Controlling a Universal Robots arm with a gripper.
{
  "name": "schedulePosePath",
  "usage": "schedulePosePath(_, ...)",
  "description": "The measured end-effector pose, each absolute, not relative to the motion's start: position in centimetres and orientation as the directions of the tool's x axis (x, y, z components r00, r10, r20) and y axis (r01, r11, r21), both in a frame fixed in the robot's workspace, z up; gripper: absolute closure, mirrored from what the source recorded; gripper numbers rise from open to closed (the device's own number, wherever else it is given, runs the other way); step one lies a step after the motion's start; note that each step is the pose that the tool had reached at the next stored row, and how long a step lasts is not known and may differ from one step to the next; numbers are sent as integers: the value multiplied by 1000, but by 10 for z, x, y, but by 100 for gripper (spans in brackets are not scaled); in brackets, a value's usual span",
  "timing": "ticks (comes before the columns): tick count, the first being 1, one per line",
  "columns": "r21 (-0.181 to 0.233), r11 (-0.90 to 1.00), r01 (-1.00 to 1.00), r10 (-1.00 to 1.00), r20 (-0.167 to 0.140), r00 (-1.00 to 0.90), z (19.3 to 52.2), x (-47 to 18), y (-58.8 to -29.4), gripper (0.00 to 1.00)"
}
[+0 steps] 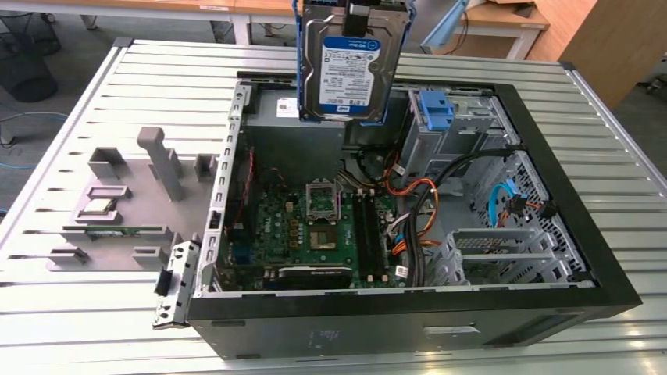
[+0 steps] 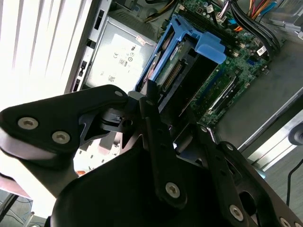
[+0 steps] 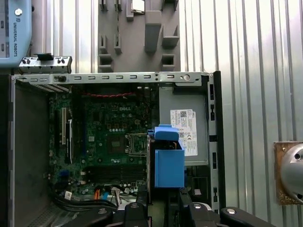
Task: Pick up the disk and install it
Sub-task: 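Pick up the disk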
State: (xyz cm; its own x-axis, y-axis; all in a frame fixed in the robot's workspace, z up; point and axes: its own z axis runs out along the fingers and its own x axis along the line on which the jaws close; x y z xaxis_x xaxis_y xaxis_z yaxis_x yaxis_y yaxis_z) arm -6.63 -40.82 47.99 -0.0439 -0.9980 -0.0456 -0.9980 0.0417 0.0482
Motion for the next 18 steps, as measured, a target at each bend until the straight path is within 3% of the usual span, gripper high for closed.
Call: schedulePosePath(18,48,42,-998,-998,-46,-44,480,-66,-414,65)
